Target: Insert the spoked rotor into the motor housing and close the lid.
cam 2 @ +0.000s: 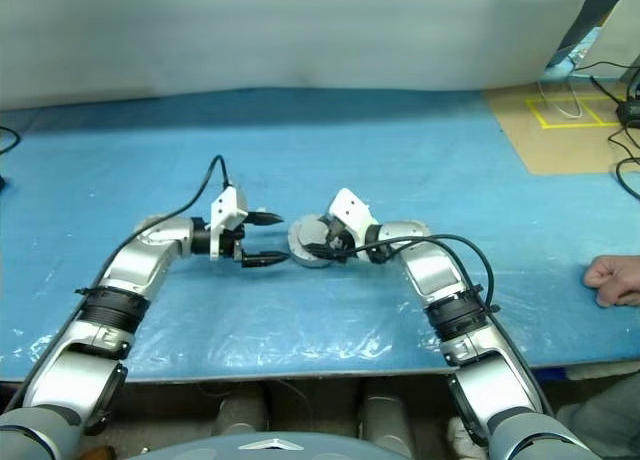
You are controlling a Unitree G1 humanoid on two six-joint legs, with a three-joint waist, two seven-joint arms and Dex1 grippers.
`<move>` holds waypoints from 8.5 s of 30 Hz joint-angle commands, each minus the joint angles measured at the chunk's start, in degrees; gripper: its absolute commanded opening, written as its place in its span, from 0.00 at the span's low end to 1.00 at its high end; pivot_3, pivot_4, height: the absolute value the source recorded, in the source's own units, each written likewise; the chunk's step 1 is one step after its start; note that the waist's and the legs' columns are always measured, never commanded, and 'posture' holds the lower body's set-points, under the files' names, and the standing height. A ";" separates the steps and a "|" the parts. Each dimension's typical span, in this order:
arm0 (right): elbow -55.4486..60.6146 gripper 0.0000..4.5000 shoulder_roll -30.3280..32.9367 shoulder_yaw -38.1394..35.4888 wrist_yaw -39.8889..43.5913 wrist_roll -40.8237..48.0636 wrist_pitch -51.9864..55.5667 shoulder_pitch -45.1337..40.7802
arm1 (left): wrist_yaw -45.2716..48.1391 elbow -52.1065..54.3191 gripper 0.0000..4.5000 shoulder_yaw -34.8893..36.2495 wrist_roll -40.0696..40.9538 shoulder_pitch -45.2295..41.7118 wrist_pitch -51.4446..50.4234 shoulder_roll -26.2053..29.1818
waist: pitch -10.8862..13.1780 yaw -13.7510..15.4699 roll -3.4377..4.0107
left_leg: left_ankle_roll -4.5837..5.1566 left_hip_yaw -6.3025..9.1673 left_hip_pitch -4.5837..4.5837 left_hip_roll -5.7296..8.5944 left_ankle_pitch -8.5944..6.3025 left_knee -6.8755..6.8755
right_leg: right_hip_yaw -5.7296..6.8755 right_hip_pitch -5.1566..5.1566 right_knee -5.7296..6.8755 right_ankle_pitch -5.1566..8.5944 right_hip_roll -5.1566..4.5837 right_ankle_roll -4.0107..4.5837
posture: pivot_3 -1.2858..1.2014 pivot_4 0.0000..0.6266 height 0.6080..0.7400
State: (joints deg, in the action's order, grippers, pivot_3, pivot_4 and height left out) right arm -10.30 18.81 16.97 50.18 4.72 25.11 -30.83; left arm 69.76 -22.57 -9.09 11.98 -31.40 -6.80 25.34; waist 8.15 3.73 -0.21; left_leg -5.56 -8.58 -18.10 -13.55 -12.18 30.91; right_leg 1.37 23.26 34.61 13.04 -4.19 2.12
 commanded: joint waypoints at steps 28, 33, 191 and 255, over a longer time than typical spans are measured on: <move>-3.86 0.82 -0.42 2.47 -2.01 -1.91 0.08 5.81 | -4.31 -9.98 0.00 -3.43 -7.73 -2.91 9.29 -3.28 | -0.27 0.16 -0.08 | 0.01 0.00 0.07 0.01 0.00 0.00 | -0.01 -0.05 0.02 0.01 -0.04 -0.02 | 0.52 0.24 1.00; -1.49 0.99 -0.49 0.13 -2.67 -0.38 0.55 4.53 | -4.05 -10.38 0.00 -3.41 -7.90 -3.20 9.54 -3.27 | -0.26 0.22 -0.07 | 0.02 0.00 0.07 0.04 -0.01 0.00 | -0.01 -0.04 0.01 0.02 -0.07 -0.05 | 0.52 0.24 1.00; 3.96 0.77 -16.61 -35.74 -32.36 57.93 37.10 -3.13 | -30.26 6.11 0.62 30.01 47.04 -3.85 -52.85 -14.37 | 1.24 0.40 0.21 | 0.00 0.27 -1.93 -0.06 0.05 1.30 | 0.06 1.50 0.80 -0.43 0.01 -0.34 | 0.52 0.24 1.00; 35.92 0.77 -2.79 -17.95 -51.18 -0.74 4.23 30.29 | -58.18 38.10 0.99 16.28 -0.32 31.75 -7.44 -13.70 | 1.44 0.08 -0.14 | 0.01 0.32 -1.83 -0.05 0.04 1.48 | -0.10 1.46 0.71 -0.44 0.06 -0.90 | 0.52 0.24 1.00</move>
